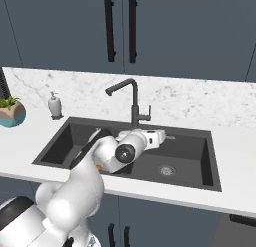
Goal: Put the colander in the sink, put the tangerine in the colander, and turn on the sink faucet and pour water over the colander.
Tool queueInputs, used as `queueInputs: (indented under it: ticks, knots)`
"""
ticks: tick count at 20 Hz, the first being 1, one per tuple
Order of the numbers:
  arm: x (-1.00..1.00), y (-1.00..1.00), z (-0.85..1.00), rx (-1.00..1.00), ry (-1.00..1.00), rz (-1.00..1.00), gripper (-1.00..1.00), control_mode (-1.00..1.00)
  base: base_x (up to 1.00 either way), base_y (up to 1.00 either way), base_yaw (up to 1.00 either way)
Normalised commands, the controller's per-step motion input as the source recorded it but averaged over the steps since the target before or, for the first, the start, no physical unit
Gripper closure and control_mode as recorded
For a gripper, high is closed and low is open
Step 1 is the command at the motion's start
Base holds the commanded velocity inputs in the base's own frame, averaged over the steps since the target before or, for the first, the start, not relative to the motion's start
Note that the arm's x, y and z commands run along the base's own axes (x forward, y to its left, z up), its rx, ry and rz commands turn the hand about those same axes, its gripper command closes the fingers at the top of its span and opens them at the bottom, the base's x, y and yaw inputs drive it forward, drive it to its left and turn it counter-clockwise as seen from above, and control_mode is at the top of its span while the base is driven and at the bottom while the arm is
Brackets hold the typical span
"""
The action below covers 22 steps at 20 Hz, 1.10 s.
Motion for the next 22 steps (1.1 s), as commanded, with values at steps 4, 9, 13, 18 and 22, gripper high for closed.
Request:
queueInputs:
  ticks: [4,9,13,18,22]
  knots:
    - [0.45,0.16,0.0,0.0,0.0,0.0,-1.0,-1.0,0.0,0.0,0.0]
    - [0.52,0.26,-0.06,0.0,0.0,0.0,-1.0,-1.0,0.0,0.0,0.0]
    - [0.51,0.09,-0.12,0.02,0.0,0.0,-1.0,-1.0,0.0,0.0,0.0]
    - [0.49,0.0,-0.24,0.07,0.0,0.0,-1.0,-1.0,0.0,0.0,0.0]
    - [0.39,0.0,-0.27,0.08,0.0,0.0,-1.0,-1.0,0.0,0.0,0.0]
